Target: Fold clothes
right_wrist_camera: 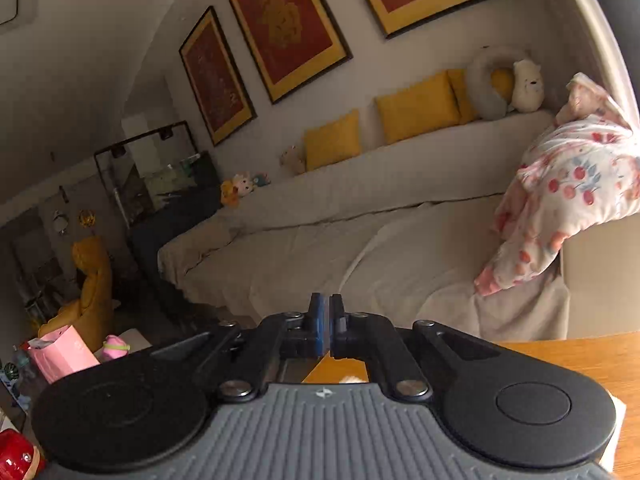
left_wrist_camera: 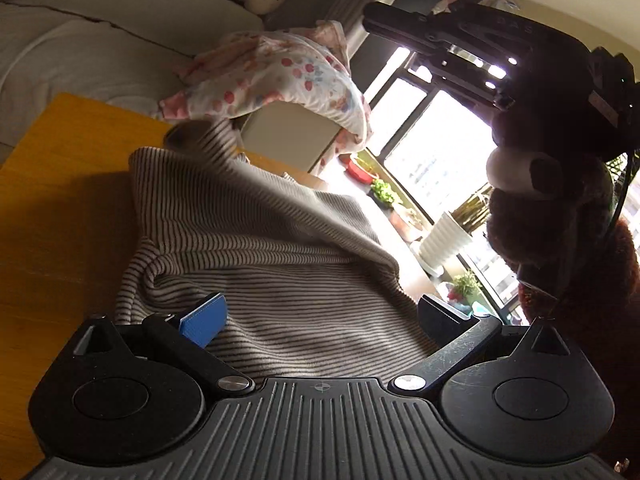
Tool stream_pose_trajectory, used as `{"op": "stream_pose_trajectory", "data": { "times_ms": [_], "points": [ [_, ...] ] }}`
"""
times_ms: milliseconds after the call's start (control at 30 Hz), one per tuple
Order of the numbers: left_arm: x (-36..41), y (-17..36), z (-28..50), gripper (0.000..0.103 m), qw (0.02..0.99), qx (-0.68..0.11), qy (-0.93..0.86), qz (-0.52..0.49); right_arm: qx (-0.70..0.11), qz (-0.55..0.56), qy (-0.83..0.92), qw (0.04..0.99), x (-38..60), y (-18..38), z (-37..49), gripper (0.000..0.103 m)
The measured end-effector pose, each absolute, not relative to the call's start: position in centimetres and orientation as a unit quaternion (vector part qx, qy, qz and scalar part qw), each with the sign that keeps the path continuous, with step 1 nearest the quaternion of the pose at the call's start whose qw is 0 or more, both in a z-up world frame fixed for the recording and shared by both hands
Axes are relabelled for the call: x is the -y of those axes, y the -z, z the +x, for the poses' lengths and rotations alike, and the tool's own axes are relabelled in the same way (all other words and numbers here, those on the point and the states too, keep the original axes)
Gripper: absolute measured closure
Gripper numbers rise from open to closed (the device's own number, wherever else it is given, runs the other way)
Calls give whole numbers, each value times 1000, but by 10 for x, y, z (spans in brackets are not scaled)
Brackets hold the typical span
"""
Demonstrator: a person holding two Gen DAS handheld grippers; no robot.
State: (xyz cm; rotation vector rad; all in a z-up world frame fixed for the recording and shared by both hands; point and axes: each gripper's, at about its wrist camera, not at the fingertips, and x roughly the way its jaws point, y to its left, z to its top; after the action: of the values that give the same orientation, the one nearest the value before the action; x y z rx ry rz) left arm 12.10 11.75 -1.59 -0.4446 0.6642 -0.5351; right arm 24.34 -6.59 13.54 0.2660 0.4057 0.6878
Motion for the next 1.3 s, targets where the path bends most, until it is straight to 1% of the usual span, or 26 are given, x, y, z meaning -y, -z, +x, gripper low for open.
{"op": "stream_pose_trajectory", "data": {
  "times_ms": [100,133,200,233,267,300,367,433,467,500,633,667,700,733,767,833,867,933,1000,1100,1200,1233,1300],
  "points": [
    [-116,19,119,0,890,-328,246,-197,-196,114,-339,913,58,-127,239,99],
    [-118,19,119,0,890,-328,243,-201,-193,114,-334,916,63,-126,236,96],
    [-125,20,125,0,891,-325,230,-219,-190,114,-319,921,76,-122,229,82],
    [-128,19,129,0,891,-323,222,-228,-193,117,-306,925,86,-116,225,65],
    [-132,18,136,0,893,-320,210,-236,-195,119,-293,928,95,-111,220,51],
    [-136,17,142,0,895,-317,197,-245,-202,122,-279,931,105,-103,216,49],
    [-145,15,159,0,900,-311,171,-252,-223,131,-252,933,123,-83,207,46],
    [-152,12,176,4,904,-311,149,-253,-246,137,-225,933,138,-60,200,44],
    [-153,10,183,13,904,-312,144,-253,-257,137,-212,933,143,-50,196,44],
    [-154,8,190,19,904,-314,140,-253,-267,137,-200,933,149,-40,192,44],
    [-141,-6,204,17,911,-299,175,-226,-271,106,-156,944,163,-23,190,44],
    [-136,-9,205,13,913,-294,185,-215,-267,102,-153,946,166,-23,193,43],
    [-133,-8,208,7,914,-293,190,-207,-271,104,-155,944,169,-22,198,42],
    [-129,-7,211,6,915,-293,193,-199,-281,109,-159,940,172,-20,205,34],
    [-128,-1,215,6,914,-304,184,-195,-294,119,-160,935,175,-16,212,30],
    [-128,17,226,6,907,-338,162,-194,-335,145,-152,919,181,2,224,30],
    [-132,27,227,7,902,-343,168,-201,-333,148,-153,919,183,9,223,29],
    [-137,32,223,7,902,-329,190,-205,-315,130,-162,926,180,14,214,28],
    [-143,32,224,7,894,-336,200,-217,-317,113,-163,927,174,13,211,26],
    [-147,27,232,7,883,-354,198,-236,-318,67,-155,933,161,1,210,26],
    [-144,11,232,5,895,-338,192,-219,-275,26,-147,950,153,-22,217,26],
    [-141,7,232,4,902,-327,191,-207,-272,24,-145,951,153,-27,225,26],
    [-140,6,240,2,904,-335,179,-196,-301,51,-152,940,158,-23,248,27]
  ]
}}
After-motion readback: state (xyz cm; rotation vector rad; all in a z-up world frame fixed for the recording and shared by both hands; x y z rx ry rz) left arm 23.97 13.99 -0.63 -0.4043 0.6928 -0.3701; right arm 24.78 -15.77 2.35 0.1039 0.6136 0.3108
